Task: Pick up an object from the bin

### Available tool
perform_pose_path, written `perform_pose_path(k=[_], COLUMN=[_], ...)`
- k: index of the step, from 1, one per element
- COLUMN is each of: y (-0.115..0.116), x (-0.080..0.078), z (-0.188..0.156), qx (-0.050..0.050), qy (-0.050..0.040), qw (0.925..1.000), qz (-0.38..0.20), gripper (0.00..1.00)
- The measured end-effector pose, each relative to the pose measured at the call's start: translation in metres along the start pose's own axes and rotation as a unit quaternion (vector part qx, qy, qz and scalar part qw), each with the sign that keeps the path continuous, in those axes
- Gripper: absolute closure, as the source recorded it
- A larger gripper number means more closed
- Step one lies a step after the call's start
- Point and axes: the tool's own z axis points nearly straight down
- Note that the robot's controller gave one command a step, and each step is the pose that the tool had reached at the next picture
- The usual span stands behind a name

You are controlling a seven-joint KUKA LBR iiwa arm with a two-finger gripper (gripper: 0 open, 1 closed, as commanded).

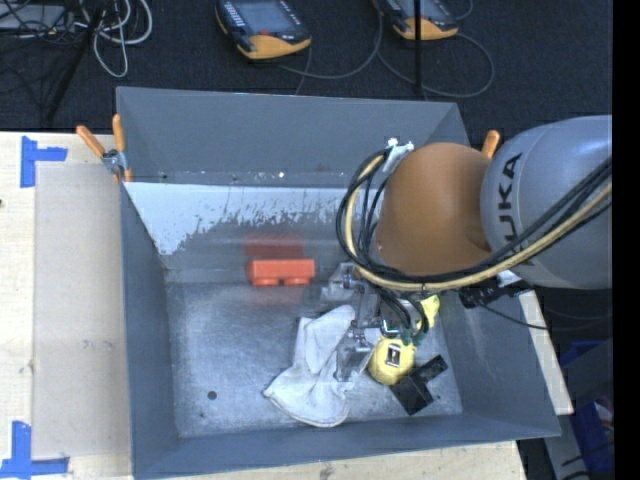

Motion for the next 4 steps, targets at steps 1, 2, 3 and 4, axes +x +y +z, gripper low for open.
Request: perform_pose_path(k=[1, 2, 3, 4], y=[0.000, -0.015, -0.025, -0.027], x=[-0.002, -0.025, -0.041, -0.043], z=[-0.004, 0.058, 0.103, 0.101], qx=[0.000, 0.000, -0.001, -0.002], qy=[-0.0039, -0.0068, -0.0012, -0.0031], qw=[1.0000, 0.9993, 0.9990, 0.9994], qz=[0.001, -0.037, -0.045, -0.034], gripper=[0.00, 0.00, 0.00, 0.00])
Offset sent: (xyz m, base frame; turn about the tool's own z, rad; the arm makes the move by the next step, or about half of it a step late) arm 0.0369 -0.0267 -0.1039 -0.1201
